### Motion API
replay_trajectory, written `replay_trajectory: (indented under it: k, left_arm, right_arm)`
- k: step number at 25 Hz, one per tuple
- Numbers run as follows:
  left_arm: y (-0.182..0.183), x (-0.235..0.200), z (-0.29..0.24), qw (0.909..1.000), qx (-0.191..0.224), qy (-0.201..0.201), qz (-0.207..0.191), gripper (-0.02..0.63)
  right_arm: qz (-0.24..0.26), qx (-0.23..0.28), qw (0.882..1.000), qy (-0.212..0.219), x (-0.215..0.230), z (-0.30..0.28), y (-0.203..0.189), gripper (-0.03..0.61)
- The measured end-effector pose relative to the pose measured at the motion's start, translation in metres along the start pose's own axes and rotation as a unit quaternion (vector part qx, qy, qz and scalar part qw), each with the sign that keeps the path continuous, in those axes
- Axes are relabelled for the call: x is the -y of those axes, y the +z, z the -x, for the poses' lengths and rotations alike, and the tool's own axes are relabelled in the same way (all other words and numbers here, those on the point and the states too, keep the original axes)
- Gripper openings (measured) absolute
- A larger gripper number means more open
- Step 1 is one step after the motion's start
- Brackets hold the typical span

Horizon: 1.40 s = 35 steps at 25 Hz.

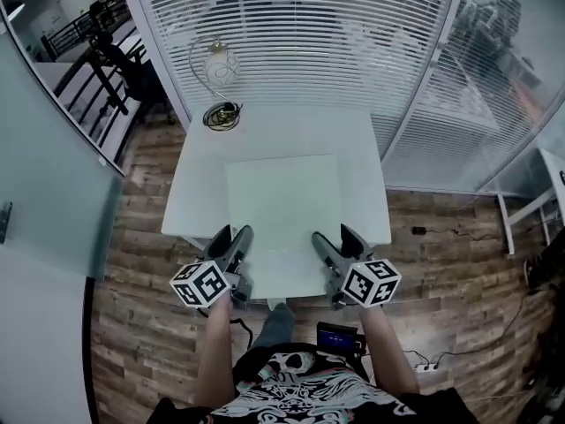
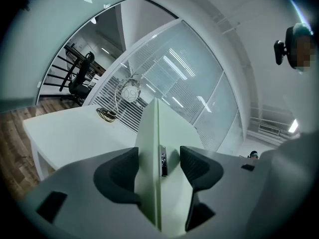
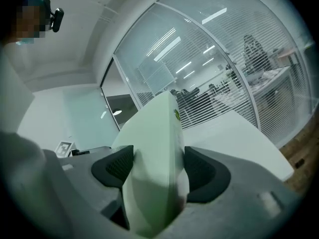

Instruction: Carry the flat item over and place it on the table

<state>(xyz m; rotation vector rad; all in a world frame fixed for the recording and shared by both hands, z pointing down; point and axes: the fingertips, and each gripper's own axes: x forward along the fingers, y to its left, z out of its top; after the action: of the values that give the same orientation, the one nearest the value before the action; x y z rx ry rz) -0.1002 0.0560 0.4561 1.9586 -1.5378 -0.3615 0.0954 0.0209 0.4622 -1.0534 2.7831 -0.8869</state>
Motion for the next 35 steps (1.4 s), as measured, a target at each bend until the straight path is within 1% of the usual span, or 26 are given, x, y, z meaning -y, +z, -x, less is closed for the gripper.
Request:
replay_trajectory:
  k: [6, 9, 12, 16, 21, 27, 35]
  left_arm:
    - [0.042, -0.053, -0.082, 0.9995, -0.031, -0.004, 0.007, 0.252]
    - [0.059, -0.074, -0.112, 0.9991, -0.042, -0.005, 0.009, 0.252]
    - [0.068, -0.091, -0.135, 0.9985, -0.053, -0.009, 0.011, 0.252]
    - [0.076, -0.098, -0.159, 0.9978, -0.061, -0.024, 0.013, 0.252]
    - [0.077, -0.092, -0.176, 0.9967, -0.072, -0.036, 0.011, 0.252]
    - [0.086, -0.088, -0.184, 0.9969, -0.068, -0.039, 0.011, 0.252]
    - [0.085, -0.089, -0.189, 0.9972, -0.065, -0.033, 0.014, 0.252]
  right_arm:
    - [-0.020, -0.006, 0.999, -0.025, 0.037, -0.087, 0.024, 0.304]
    - [-0.029, -0.009, 0.999, -0.034, 0.050, -0.123, 0.032, 0.304]
    - [-0.034, -0.009, 0.998, -0.046, 0.060, -0.146, 0.036, 0.304]
    - [-0.035, -0.001, 0.998, -0.059, 0.071, -0.159, 0.046, 0.304]
    - [-0.043, 0.005, 0.996, -0.074, 0.081, -0.159, 0.053, 0.304]
    - [-0.037, 0.013, 0.997, -0.072, 0.082, -0.161, 0.066, 0.304]
    - [-0.038, 0.009, 0.997, -0.066, 0.088, -0.163, 0.069, 0.304]
